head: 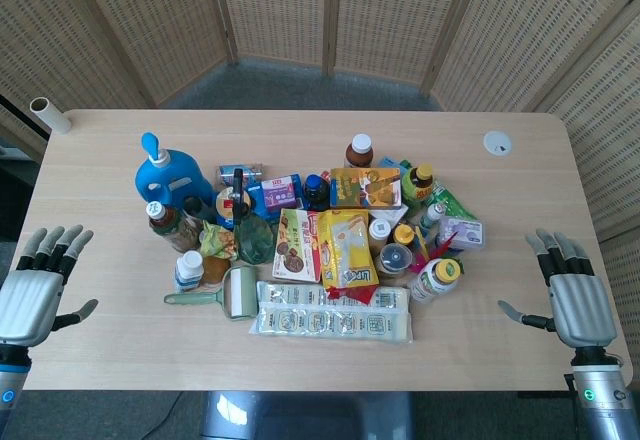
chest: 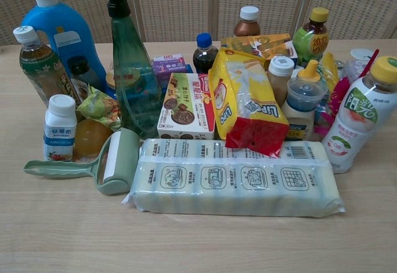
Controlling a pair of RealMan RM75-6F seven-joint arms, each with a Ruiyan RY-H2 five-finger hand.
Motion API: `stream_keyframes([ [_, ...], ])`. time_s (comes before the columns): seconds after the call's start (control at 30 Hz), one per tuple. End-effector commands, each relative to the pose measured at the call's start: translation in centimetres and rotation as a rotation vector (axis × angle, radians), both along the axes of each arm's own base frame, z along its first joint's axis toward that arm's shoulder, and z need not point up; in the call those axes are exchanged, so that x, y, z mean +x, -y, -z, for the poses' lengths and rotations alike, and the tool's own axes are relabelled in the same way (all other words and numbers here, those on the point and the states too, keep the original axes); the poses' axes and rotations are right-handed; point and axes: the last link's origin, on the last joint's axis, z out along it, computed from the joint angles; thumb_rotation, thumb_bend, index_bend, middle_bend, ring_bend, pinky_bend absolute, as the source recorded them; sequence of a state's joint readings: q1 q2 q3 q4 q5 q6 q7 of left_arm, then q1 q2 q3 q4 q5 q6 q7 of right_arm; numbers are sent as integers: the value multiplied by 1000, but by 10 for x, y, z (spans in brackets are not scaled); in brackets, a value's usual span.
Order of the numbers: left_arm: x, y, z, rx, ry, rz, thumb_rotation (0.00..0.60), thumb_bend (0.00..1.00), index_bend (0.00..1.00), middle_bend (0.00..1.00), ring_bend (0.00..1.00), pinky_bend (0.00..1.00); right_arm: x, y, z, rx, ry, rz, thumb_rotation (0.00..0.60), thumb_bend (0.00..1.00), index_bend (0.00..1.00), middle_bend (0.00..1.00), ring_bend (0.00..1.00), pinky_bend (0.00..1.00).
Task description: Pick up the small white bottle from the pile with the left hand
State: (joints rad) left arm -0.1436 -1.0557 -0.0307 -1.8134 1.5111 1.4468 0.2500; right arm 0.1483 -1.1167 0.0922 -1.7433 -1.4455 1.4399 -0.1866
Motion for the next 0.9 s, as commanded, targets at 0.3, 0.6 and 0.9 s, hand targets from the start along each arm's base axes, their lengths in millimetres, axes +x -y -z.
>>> stream_keyframes([
  [0.3,-1,-8,11,-67,30,-14,600,220,100,99,107,0,1,0,1,-3,10,1,390,148,0,38,0,0],
  [0.6,-7,-22,55,-182,114,-26,600,220,157,274,248,0,2,1,3,3,9,13,390,148,0,38,0,0],
  [0.9,-19,-31,104,-274,252,-95,600,219,157,255,259,0,0,-3,-3,-9,-1,32,387,148,0,38,0,0],
])
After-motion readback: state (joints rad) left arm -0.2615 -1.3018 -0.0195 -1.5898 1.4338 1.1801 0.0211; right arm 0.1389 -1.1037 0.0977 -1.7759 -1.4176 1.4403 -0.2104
